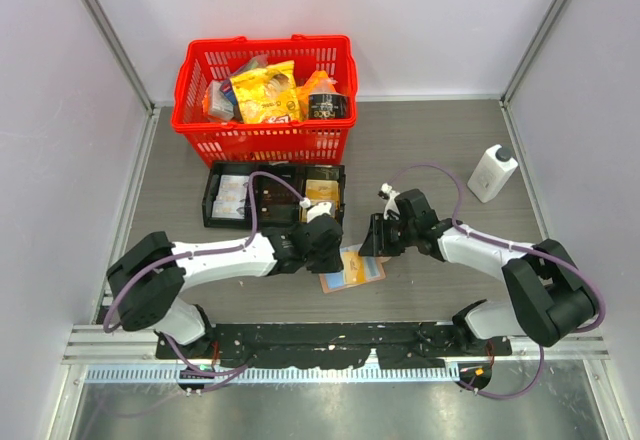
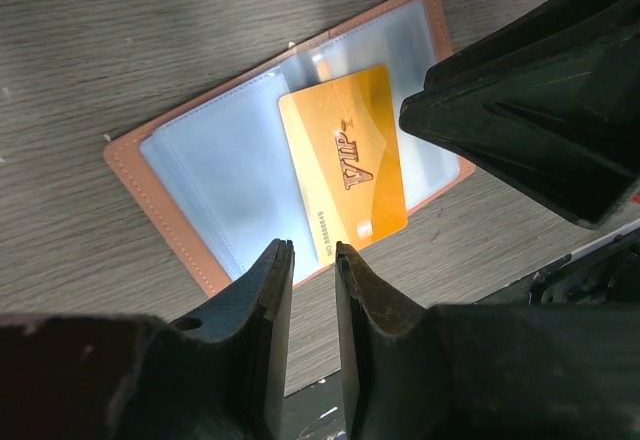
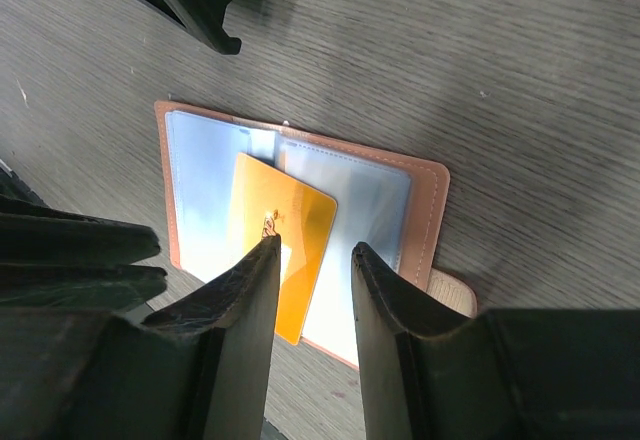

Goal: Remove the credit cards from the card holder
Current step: Remove the credit card from the card holder.

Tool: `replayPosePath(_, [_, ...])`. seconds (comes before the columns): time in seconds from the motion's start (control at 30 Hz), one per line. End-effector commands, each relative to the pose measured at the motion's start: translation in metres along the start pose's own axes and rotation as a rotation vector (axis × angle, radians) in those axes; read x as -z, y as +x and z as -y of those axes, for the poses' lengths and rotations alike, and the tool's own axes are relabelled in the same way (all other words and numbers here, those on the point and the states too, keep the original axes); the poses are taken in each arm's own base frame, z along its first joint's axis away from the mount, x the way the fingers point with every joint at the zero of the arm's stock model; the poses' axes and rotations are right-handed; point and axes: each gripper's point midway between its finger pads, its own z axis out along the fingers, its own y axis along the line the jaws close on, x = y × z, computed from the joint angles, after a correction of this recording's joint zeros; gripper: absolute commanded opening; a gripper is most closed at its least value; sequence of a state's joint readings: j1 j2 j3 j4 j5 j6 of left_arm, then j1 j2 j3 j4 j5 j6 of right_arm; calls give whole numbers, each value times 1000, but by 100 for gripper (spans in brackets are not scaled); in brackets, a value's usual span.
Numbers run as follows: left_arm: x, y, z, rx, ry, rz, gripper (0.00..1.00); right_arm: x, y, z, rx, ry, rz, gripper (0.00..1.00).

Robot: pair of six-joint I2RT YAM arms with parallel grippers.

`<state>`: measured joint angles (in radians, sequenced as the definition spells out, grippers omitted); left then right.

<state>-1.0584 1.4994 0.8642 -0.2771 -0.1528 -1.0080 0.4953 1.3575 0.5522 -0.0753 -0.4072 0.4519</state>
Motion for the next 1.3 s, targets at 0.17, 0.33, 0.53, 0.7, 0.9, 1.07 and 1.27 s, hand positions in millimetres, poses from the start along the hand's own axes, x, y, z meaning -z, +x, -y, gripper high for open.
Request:
replayPosePath(0.17, [-9,0,31,-63,91,-49,28,5,-10,-10,-2,-41,58,40])
replayPosePath(0.33, [-21,14,8,-101,-13,-113,27,6,-12,-11,-1,-36,58,40])
replayPosePath(0.53, [-28,28,-22,-159,-130,-153,27,5,-14,-12,0,-39,56,40])
replayPosePath(0.7, [-31,35,-41,-203,-201,-175,27,1,-16,-13,9,-44,44,40])
replayPosePath(0.9, [-34,44,-52,-197,-214,-191,26,-5,-20,-17,23,-70,32,40])
replayPosePath(1.07, [-36,49,-54,-189,-207,-197,25,-13,-19,-16,19,-85,21,40])
replayPosePath(1.27, [-36,50,-55,-185,-201,-197,25,-21,-12,-15,11,-111,-12,40])
